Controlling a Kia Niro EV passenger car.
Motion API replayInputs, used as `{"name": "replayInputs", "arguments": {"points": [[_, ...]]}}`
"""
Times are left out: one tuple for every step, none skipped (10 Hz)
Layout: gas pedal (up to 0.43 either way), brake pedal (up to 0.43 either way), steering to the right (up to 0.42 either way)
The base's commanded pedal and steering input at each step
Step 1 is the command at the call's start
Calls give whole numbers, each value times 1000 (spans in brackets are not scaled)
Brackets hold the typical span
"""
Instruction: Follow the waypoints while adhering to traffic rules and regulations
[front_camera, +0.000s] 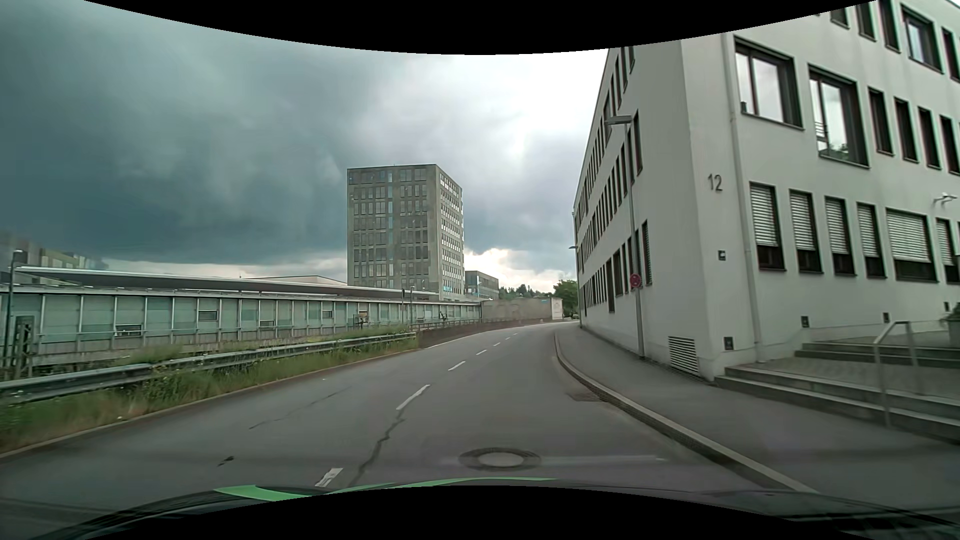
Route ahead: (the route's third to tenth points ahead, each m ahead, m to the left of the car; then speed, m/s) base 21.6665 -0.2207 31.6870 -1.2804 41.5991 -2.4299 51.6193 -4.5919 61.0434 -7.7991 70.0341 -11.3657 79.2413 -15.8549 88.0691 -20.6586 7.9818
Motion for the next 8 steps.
{"name": "replayInputs", "arguments": {"points": [[177,0,-30],[177,0,-21],[177,0,-9],[177,0,3],[177,0,11],[177,0,19],[177,0,26],[177,0,31]]}}
